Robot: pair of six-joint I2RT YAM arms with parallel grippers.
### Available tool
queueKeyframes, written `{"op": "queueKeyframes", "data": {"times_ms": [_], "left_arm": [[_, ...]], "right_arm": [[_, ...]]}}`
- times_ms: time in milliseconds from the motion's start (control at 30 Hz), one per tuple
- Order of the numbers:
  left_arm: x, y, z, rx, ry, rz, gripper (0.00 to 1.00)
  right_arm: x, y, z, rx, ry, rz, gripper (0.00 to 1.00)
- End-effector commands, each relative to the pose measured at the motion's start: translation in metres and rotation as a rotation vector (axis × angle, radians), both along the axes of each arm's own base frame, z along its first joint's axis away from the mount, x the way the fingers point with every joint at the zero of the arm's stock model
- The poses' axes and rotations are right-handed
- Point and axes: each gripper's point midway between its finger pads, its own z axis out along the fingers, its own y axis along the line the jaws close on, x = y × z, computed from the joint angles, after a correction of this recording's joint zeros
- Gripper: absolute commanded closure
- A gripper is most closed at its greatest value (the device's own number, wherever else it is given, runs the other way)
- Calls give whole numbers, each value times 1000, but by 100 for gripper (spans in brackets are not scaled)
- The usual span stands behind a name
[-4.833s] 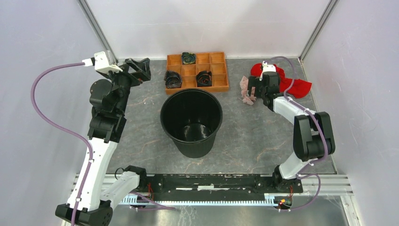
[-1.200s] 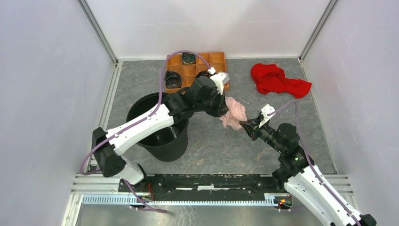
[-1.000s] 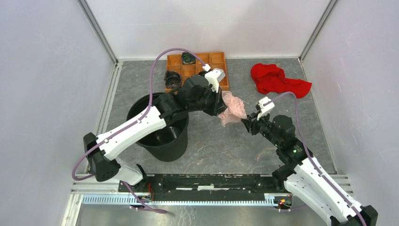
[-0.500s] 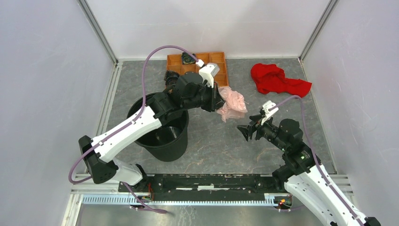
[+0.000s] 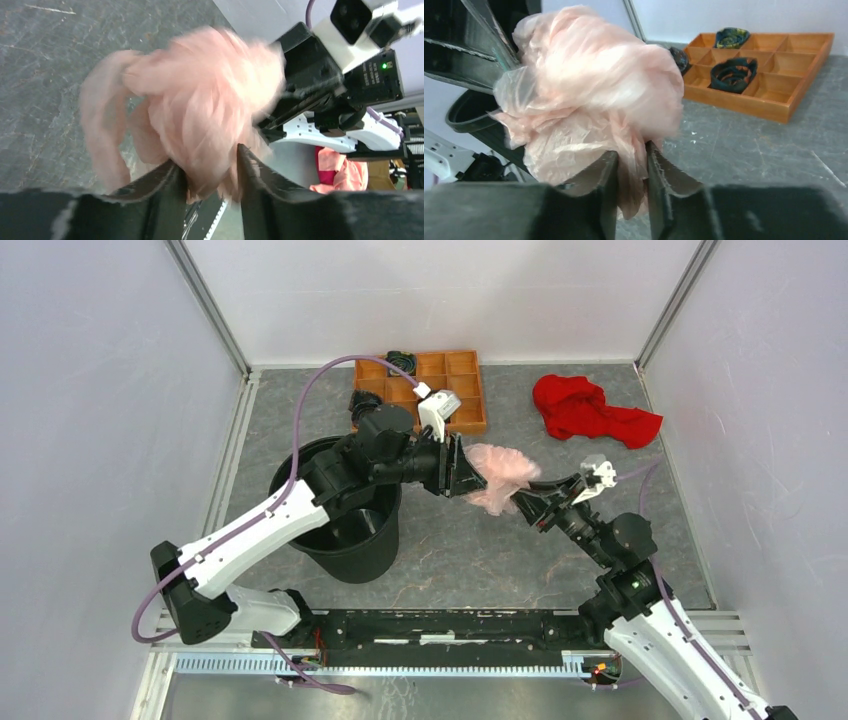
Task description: Put the trash bags into the trash bin
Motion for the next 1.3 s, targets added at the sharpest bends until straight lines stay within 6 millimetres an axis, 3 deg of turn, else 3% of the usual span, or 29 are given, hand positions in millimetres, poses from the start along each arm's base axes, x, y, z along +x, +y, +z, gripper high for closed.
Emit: {"op": "queueKeyframes", "data": {"times_ms": [0, 67, 133, 300, 467, 600, 733, 867, 1000, 1267], "left_arm": [[-17, 8, 24, -66, 0, -42, 35], [-14, 21, 29, -51, -35, 15, 10], [-10, 35, 36, -45, -81, 69, 0], [-11, 54, 53, -51, -132, 120, 0], [-27, 44, 59, -23, -161, 46, 0], [-36, 21, 32, 146, -196, 46, 0], [-14, 20, 12, 350, -300, 232, 0], [-5, 8, -2, 413, -324, 282, 7], [-3, -5, -12, 470, -366, 296, 22], [8, -13, -30, 553, -409, 339, 39]], "right_arm": [[-10, -7, 31, 155, -69, -5, 86], [-10, -13, 24, 166, -40, -38, 93], [-10, -15, 20, 159, -18, -51, 94], [-6, -15, 9, 102, 63, -67, 95], [4, -14, -10, 48, 149, -99, 97], [9, -11, -17, 56, 188, -101, 99], [10, -12, -20, 39, 191, -105, 99], [11, -15, -29, -3, 186, -124, 99], [12, -18, -37, -33, 199, -138, 99], [13, -19, -37, -50, 188, -141, 99]]}}
